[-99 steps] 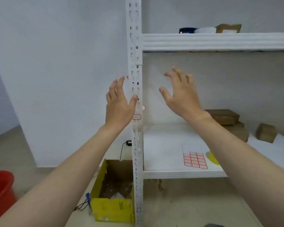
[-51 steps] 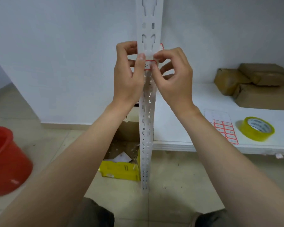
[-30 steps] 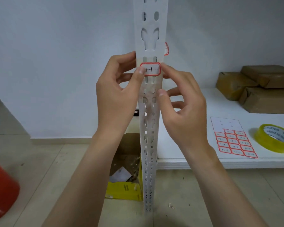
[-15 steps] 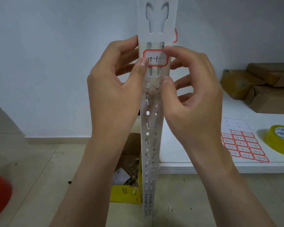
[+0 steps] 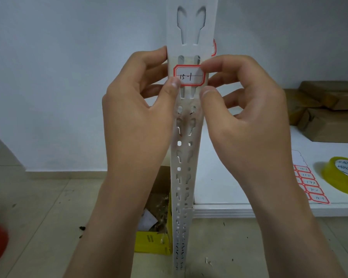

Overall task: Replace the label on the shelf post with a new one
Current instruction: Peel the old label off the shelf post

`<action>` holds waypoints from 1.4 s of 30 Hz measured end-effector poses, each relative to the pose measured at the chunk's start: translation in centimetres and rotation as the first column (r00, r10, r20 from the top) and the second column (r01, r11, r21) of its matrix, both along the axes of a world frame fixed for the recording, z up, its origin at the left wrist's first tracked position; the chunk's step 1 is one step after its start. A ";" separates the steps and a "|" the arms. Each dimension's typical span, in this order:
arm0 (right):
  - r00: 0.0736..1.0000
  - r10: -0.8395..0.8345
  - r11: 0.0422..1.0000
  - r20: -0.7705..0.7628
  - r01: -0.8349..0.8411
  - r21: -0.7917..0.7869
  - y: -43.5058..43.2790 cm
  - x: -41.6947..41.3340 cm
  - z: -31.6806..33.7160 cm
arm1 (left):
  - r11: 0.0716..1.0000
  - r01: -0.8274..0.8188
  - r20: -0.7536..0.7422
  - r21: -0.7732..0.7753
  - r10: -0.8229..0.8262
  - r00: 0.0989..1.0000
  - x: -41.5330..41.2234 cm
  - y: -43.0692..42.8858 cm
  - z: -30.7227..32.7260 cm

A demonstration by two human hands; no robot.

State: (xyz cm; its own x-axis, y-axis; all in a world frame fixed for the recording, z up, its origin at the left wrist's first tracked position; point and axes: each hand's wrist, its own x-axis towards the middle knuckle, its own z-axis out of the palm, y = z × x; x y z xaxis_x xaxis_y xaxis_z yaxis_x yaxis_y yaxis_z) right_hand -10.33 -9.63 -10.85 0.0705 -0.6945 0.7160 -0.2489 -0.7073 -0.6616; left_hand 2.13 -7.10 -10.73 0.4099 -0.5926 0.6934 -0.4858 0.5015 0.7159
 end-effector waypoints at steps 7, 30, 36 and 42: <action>0.998 0.068 0.996 -0.016 -0.067 0.067 0.0 0.0 0.3 | 0.999 0.035 -0.037 -0.002 -0.035 0.999 -0.1 0.1 0.1; 1.000 -0.008 1.000 0.002 0.008 -0.020 0.1 0.2 0.1 | 0.987 -0.146 0.113 0.064 0.138 0.984 -0.3 0.5 0.2; 1.000 -0.016 0.999 0.024 0.017 -0.045 -0.1 0.3 0.0 | 0.989 -0.133 0.100 0.068 0.126 0.987 -0.3 0.5 0.2; 0.995 -0.097 0.991 -0.024 0.095 -0.094 0.1 0.3 -0.1 | 0.988 -0.133 0.093 0.071 0.127 0.988 -0.2 0.5 0.3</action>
